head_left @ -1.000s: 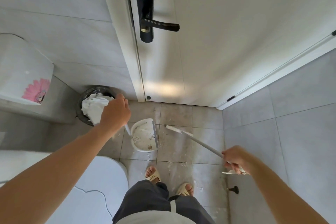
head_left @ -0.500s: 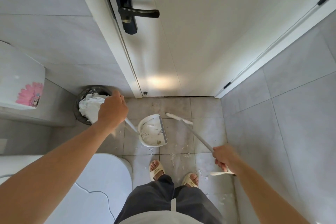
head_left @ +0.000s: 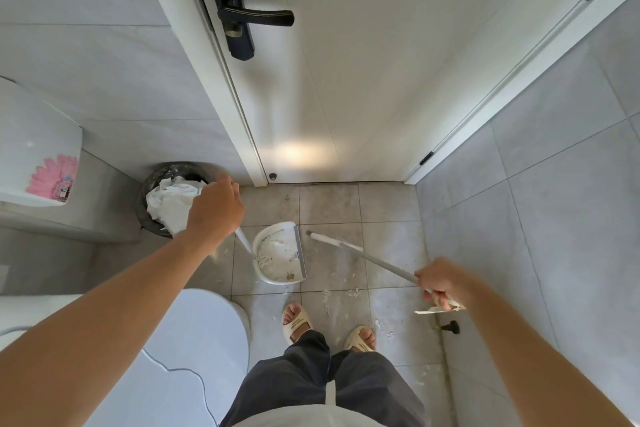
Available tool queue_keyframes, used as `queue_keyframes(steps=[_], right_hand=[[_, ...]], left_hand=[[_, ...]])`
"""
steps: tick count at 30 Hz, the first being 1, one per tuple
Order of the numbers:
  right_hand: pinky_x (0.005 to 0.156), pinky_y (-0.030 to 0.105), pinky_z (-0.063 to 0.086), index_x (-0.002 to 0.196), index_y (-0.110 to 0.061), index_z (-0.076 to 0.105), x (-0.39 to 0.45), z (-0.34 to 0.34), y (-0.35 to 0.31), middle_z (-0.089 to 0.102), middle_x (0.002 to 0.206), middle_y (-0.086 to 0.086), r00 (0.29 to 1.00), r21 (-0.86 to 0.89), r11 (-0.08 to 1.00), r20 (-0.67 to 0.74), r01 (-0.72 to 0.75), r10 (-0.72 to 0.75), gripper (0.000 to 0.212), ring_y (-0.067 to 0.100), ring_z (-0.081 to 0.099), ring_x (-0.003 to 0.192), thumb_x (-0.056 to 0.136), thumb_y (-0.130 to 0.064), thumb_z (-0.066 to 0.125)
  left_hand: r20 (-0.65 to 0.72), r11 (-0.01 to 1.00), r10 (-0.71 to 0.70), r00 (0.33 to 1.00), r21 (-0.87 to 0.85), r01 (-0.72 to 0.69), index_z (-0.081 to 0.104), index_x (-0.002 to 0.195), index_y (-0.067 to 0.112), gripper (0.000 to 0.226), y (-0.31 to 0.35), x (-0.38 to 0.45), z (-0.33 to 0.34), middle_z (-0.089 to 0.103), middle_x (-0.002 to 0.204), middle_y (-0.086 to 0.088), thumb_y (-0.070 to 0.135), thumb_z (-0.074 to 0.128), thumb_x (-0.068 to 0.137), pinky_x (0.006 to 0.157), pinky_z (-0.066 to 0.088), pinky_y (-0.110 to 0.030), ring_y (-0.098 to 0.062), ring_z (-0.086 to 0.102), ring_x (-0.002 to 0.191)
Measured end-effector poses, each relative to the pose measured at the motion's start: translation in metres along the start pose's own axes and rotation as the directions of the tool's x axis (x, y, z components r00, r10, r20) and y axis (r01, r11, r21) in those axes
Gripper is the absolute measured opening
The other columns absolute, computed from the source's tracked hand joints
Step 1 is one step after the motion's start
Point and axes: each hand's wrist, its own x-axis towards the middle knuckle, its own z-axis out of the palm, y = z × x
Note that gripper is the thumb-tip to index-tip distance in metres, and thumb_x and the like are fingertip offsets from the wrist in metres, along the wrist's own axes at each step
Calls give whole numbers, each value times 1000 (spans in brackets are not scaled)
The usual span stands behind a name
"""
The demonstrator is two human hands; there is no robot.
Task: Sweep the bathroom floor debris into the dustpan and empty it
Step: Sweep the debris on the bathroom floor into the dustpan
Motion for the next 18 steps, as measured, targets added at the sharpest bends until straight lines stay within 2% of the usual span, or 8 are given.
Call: queue_keyframes(steps=[3,6,8,10,13,15,18], right_hand=[[32,10,25,111,-6,61,-12,7,25,49,62,12,1000,160,987,3,-11,11,23,10,32,23,96,-4,44],[31,11,27,88,-8,58,-16,38,34,46,60,9,998,339,939,42,-52,40,16,9,35,23,96,-3,45],[31,14,34,78,-10,51,-16,69,30,47,62,7,998,385,923,53,-5,-17,19,7,41,23,94,0,48],[35,19,39,75,-8,48,-20,98,21,48,65,9,996,387,922,81,3,-37,19,8,45,24,91,3,48],[36,19,31,82,3,55,-25,109,13,47,57,10,975,400,910,222,-106,16,13,12,38,31,91,5,45],[34,17,31,95,3,57,-23,87,17,51,61,8,935,462,864,352,-202,31,7,8,36,37,94,-2,52],[27,16,31,106,-3,51,-19,44,32,54,65,9,905,574,777,424,-258,-13,15,7,35,35,96,-13,57]], left_hand=[[-12,999,20,1000,34,-20,45,106,4,26,-1,2,9,61,88,-19,25,31,104,58,41,-39,-39,62,78],[-14,995,29,999,91,-27,47,107,2,25,-6,-1,20,62,90,-20,22,32,104,57,42,-38,-38,62,77],[-31,993,32,999,114,-28,47,108,0,24,-11,-5,27,63,93,-23,20,33,104,56,41,-38,-39,63,79],[-41,995,0,999,104,5,46,108,1,21,-17,-6,32,63,94,-24,18,35,103,57,41,-39,-40,63,80],[-26,995,-33,999,89,35,45,114,3,23,-27,-4,32,60,97,-23,19,33,103,61,40,-41,-42,61,84],[-38,997,-31,999,69,33,46,117,3,24,-32,-3,29,60,96,-21,19,33,103,61,40,-41,-41,60,83],[-66,998,-9,998,65,13,47,119,2,27,-37,-3,27,61,94,-20,21,34,104,59,41,-41,-39,61,79]])
